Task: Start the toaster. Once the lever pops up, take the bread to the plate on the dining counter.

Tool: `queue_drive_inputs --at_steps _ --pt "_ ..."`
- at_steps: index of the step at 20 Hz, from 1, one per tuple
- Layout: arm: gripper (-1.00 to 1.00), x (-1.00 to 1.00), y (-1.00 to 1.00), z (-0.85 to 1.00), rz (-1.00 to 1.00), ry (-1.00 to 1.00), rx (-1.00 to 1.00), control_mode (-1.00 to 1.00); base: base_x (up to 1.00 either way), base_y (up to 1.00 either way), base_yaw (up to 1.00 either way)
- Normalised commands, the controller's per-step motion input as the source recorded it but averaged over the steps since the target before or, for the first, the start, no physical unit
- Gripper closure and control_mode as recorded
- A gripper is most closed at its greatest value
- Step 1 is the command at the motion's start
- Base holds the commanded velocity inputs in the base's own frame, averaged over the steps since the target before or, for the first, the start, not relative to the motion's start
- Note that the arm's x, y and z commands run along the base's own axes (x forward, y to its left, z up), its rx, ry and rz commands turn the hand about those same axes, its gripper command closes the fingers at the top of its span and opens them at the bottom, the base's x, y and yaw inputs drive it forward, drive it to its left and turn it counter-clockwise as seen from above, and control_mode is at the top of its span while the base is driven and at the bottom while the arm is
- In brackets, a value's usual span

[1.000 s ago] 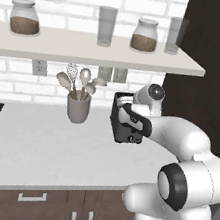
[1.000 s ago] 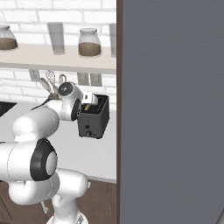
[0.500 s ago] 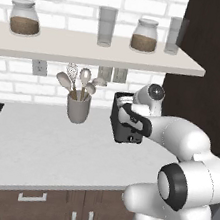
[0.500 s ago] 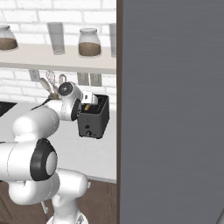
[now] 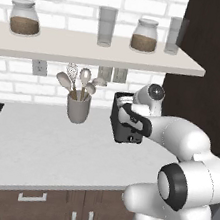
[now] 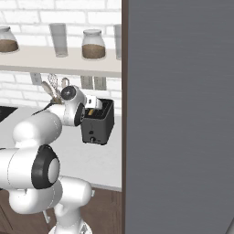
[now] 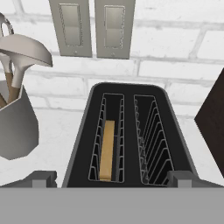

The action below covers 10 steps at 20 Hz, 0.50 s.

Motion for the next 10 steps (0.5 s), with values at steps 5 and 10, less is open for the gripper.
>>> queue_drive_inputs --at_steps 5,10 --pt "-1.0 0.0 0.0 0.0 0.0 0.0 0.0 -1.0 0.0 0.0 0.0" --pt "-1.0 0.0 0.0 0.0 0.0 0.0 0.0 -1.0 0.0 0.0 0.0"
